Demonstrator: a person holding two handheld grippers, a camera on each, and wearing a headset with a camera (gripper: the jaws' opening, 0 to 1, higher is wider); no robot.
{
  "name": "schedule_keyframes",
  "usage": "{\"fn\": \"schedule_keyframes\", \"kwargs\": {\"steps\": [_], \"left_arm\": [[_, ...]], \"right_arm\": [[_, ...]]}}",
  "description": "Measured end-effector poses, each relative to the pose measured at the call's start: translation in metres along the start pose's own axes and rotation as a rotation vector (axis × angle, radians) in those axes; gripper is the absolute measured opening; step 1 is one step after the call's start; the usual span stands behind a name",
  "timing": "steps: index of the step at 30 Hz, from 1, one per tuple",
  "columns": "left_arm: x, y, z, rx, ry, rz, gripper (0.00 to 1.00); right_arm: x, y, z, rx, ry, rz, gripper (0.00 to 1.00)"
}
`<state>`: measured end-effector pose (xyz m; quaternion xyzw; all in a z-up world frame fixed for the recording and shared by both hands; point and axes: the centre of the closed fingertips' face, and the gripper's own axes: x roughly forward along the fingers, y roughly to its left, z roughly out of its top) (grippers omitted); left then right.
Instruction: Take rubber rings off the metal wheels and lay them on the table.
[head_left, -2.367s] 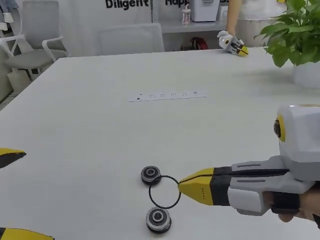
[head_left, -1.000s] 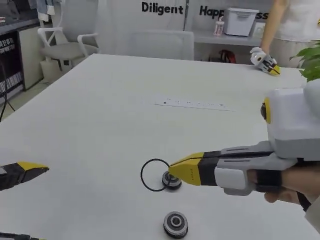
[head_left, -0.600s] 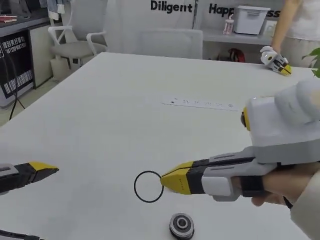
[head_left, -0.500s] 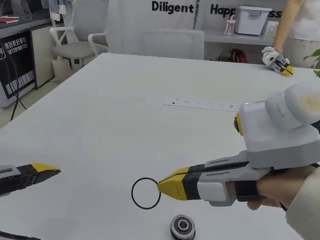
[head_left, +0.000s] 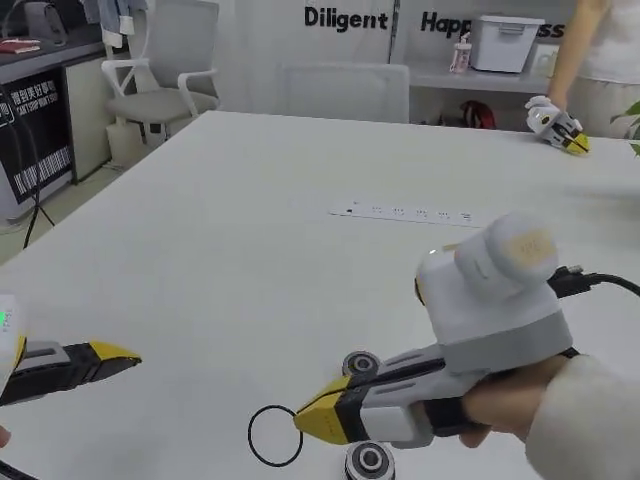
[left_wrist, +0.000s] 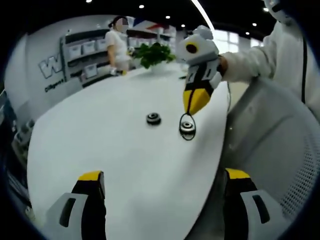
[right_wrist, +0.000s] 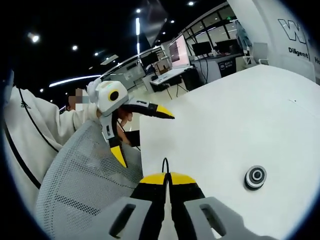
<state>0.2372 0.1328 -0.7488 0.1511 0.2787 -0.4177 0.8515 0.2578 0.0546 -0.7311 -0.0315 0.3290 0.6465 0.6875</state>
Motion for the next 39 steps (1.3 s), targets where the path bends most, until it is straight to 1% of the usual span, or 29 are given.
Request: {"fn": "schedule_keyframes", "kwargs": {"steps": [3, 7, 12, 15, 20, 24, 27, 30, 34, 39], "left_arm": [[0.001, -0.002, 0.001, 0.007, 0.002, -0.015, 1.0], [0.003, -0.003, 0.001, 0.021, 0.014, -0.03, 1.0], [0.006, -0.001, 0.001, 0.026, 0.012, -0.043, 1.0], [0.008, 0.003, 0.0, 0.023, 0.014, -0.048, 0.99], [0.013, 0.011, 0.0, 0.016, 0.008, -0.048, 0.99], [0.018, 0.015, 0.0, 0.03, 0.02, -0.058, 0.99], [0.023, 0.017, 0.0, 0.052, 0.031, -0.061, 0.98], [0.026, 0.016, 0.001, 0.065, 0.033, -0.073, 0.98], [0.031, 0.014, 0.003, 0.093, 0.035, -0.088, 0.96], [0.039, 0.011, 0.007, 0.112, 0.036, -0.117, 0.95]], "right_arm": [[0.005, -0.006, -0.004, 0.024, 0.005, -0.008, 0.0], [0.012, -0.009, -0.013, 0.04, 0.028, -0.01, 0.0], [0.023, -0.01, -0.026, 0.063, 0.053, -0.003, 0.0], [0.027, -0.012, -0.031, 0.072, 0.075, -0.003, 0.0], [0.031, -0.019, -0.033, 0.091, 0.077, -0.011, 0.0], [0.033, -0.023, -0.034, 0.095, 0.077, -0.024, 0.0], [0.035, -0.029, -0.038, 0.102, 0.077, -0.044, 0.0], [0.037, -0.033, -0.042, 0.101, 0.086, -0.056, 0.0], [0.036, -0.034, -0.042, 0.101, 0.092, -0.064, 0.0], [0.034, -0.038, -0.045, 0.099, 0.101, -0.084, 0.0]]}}
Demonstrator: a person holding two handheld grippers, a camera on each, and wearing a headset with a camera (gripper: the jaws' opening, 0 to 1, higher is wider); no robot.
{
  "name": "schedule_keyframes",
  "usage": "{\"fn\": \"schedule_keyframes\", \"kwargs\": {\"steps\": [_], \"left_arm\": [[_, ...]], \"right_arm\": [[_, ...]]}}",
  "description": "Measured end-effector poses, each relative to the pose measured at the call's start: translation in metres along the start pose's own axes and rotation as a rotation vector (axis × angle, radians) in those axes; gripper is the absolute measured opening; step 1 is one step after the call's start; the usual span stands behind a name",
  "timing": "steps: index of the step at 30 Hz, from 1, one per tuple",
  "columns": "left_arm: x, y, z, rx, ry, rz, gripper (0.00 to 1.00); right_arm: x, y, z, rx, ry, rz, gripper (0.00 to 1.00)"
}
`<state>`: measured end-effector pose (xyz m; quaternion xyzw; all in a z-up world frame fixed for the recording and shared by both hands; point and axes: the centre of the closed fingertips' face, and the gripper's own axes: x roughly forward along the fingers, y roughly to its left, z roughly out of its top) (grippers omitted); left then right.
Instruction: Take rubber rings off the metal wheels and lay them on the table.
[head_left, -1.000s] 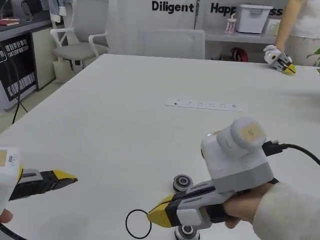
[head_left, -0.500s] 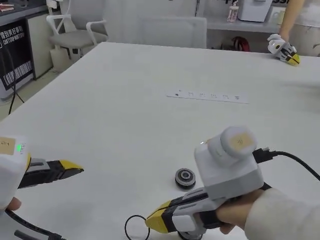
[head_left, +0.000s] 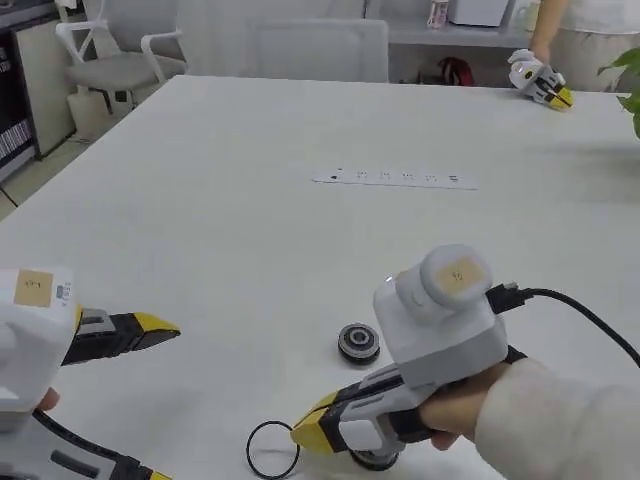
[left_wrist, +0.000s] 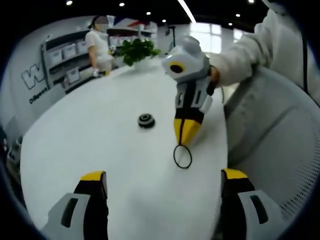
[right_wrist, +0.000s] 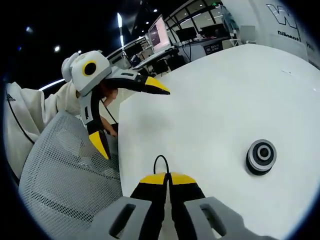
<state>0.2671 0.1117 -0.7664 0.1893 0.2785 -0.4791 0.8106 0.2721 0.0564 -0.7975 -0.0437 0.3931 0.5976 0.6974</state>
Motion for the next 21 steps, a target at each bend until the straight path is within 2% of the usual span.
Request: {"fn": "schedule_keyframes", "kwargs": {"steps": [7, 10, 13, 17, 21], "left_arm": [[0.014, -0.004, 0.012, 0.023, -0.031, -0.033, 0.96], [0.018, -0.01, 0.012, 0.032, -0.027, -0.065, 0.96], [0.02, -0.012, 0.011, 0.04, -0.025, -0.079, 0.96], [0.021, -0.013, 0.011, 0.038, -0.035, -0.091, 0.96], [0.021, -0.013, 0.011, 0.043, -0.037, -0.096, 0.96]], "right_arm": [[-0.007, -0.003, -0.001, 0.007, 0.007, -0.015, 0.02], [-0.008, -0.005, 0.001, 0.003, -0.009, -0.031, 0.04], [-0.01, -0.01, 0.002, -0.008, -0.013, -0.056, 0.11], [-0.014, -0.015, 0.002, -0.014, -0.017, -0.077, 0.13], [-0.02, -0.015, 0.004, -0.014, -0.028, -0.077, 0.18]]}}
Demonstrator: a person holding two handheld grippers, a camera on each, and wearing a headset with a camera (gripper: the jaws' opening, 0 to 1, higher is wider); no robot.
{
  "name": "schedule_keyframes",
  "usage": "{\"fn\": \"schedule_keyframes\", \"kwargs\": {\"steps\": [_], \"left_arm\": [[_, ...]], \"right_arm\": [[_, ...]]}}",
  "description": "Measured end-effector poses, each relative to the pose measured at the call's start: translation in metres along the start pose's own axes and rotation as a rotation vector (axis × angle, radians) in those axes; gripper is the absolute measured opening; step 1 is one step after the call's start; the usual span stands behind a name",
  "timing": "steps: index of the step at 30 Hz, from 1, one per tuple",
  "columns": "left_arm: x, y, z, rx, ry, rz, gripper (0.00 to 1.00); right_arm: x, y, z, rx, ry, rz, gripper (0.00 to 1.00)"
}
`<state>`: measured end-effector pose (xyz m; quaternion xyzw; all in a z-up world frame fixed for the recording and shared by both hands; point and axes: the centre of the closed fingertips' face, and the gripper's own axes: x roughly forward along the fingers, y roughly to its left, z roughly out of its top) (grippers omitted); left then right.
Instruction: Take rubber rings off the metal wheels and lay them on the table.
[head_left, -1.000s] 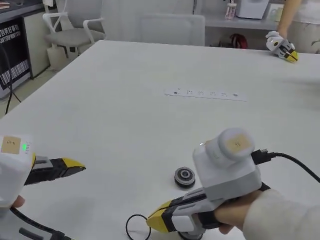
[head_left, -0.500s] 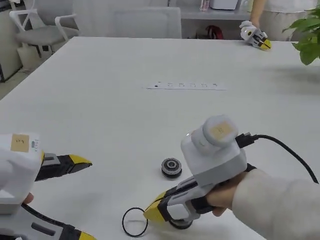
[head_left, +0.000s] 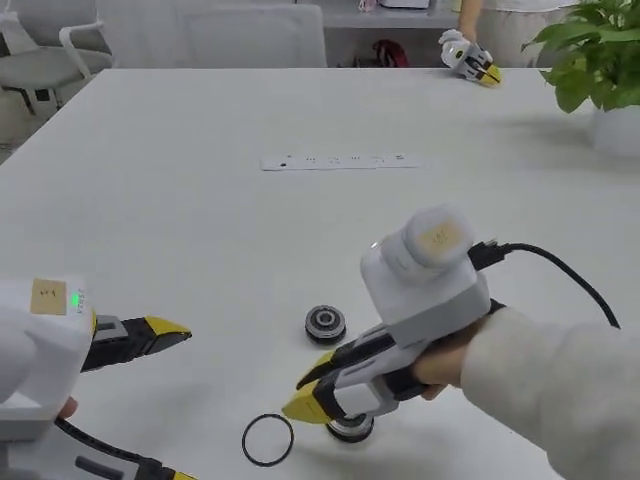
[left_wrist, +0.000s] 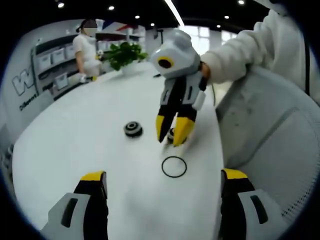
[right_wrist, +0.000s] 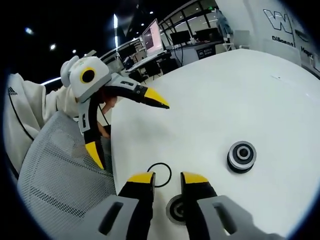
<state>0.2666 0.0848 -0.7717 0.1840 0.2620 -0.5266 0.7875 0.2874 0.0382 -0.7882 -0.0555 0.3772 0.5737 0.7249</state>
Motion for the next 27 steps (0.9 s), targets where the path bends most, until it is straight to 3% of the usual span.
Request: {"fn": "schedule_keyframes", "kwargs": {"steps": [13, 27], "left_arm": [[-0.003, 0.0, 0.001, 0.003, 0.004, 0.01, 0.95], [-0.01, -0.002, 0.009, 0.008, 0.002, 0.035, 0.95]], "right_arm": [[-0.038, 0.005, 0.009, -0.042, -0.05, 0.015, 0.28], [-0.085, 0.004, 0.017, -0.089, -0.145, -0.016, 0.37]]}}
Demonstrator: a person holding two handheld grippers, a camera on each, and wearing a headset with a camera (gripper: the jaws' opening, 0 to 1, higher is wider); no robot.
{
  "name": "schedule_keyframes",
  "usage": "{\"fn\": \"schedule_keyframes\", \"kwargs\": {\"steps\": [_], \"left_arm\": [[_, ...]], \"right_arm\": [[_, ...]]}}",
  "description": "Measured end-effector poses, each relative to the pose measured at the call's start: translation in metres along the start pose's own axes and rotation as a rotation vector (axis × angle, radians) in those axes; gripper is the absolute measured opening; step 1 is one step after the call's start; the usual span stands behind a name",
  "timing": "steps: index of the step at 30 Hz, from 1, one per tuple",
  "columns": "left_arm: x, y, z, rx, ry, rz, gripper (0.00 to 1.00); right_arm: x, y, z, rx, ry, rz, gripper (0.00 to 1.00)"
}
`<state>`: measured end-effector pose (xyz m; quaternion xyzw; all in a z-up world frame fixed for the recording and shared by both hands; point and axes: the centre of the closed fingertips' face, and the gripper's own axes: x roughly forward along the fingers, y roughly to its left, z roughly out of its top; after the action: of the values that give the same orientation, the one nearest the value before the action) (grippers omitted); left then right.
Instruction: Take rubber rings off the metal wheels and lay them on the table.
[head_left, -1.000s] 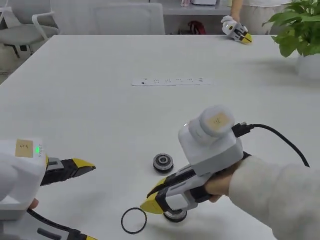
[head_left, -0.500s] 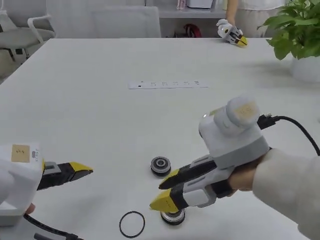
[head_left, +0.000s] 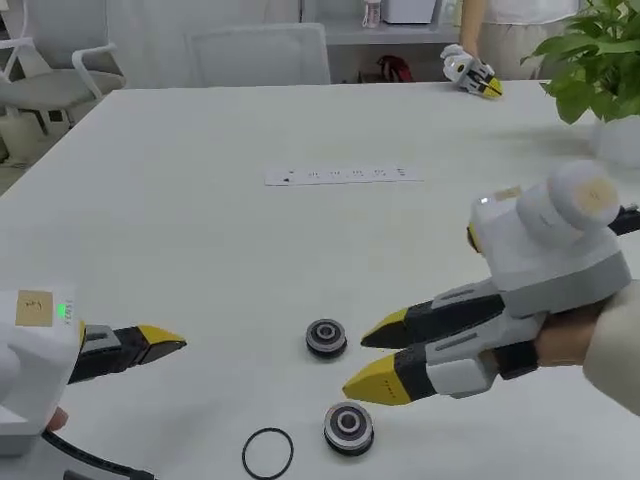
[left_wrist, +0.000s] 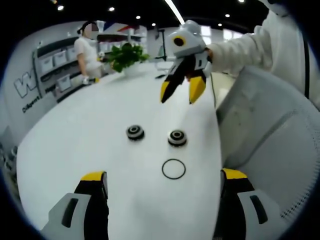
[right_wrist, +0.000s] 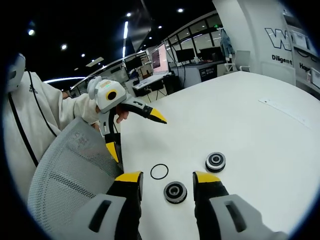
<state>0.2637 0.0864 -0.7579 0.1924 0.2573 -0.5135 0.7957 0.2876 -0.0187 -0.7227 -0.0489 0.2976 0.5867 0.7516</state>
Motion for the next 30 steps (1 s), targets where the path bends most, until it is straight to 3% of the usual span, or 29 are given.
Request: {"fn": "schedule_keyframes", "kwargs": {"steps": [9, 15, 23, 30], "left_arm": [[-0.002, 0.001, 0.014, 0.014, -0.02, 0.012, 0.94], [-0.006, 0.001, 0.025, 0.024, -0.038, 0.019, 0.94], [-0.016, 0.0, 0.038, 0.043, -0.038, 0.026, 0.94], [-0.023, 0.004, 0.056, 0.055, -0.066, 0.045, 0.93]], "right_arm": [[-0.024, -0.003, -0.001, -0.051, -0.052, -0.042, 0.43], [-0.033, 0.001, -0.004, -0.08, -0.091, -0.039, 0.52], [-0.03, -0.007, -0.023, -0.024, -0.103, -0.064, 0.56], [-0.025, -0.006, -0.037, 0.014, -0.104, -0.069, 0.56]]}}
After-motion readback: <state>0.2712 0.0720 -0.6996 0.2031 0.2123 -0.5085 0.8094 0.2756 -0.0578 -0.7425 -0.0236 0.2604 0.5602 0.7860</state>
